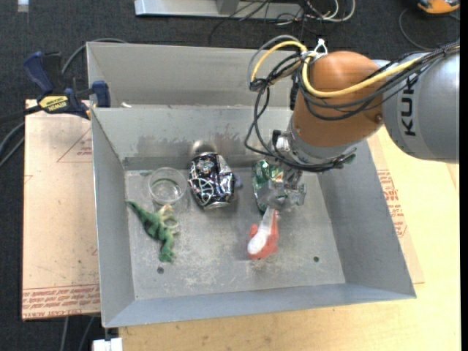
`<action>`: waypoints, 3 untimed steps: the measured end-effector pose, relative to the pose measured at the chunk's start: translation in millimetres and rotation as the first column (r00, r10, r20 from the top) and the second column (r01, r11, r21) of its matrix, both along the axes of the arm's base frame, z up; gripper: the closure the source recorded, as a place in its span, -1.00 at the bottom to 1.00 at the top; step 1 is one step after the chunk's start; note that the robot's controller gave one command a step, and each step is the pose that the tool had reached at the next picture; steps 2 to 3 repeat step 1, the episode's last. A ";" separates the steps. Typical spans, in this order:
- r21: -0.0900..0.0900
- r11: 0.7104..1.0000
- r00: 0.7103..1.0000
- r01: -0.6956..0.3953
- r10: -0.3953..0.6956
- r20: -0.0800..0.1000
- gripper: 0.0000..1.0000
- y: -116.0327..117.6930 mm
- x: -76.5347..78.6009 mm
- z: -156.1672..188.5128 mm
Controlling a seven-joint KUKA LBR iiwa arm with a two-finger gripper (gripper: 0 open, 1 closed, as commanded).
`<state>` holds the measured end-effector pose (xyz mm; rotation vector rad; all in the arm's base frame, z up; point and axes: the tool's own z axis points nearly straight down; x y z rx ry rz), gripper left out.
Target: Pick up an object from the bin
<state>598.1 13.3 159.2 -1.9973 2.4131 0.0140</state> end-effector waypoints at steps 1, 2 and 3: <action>0.001 0.993 0.992 -0.122 0.122 0.017 1.00 18.4 15.8 71.6; 0.001 0.993 0.992 -0.122 0.122 0.017 1.00 18.4 15.8 71.6; 0.001 0.993 0.992 -0.122 0.122 0.017 1.00 18.4 15.8 71.6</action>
Offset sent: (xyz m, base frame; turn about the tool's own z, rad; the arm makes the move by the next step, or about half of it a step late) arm 0.0079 0.0330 0.1031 -0.0768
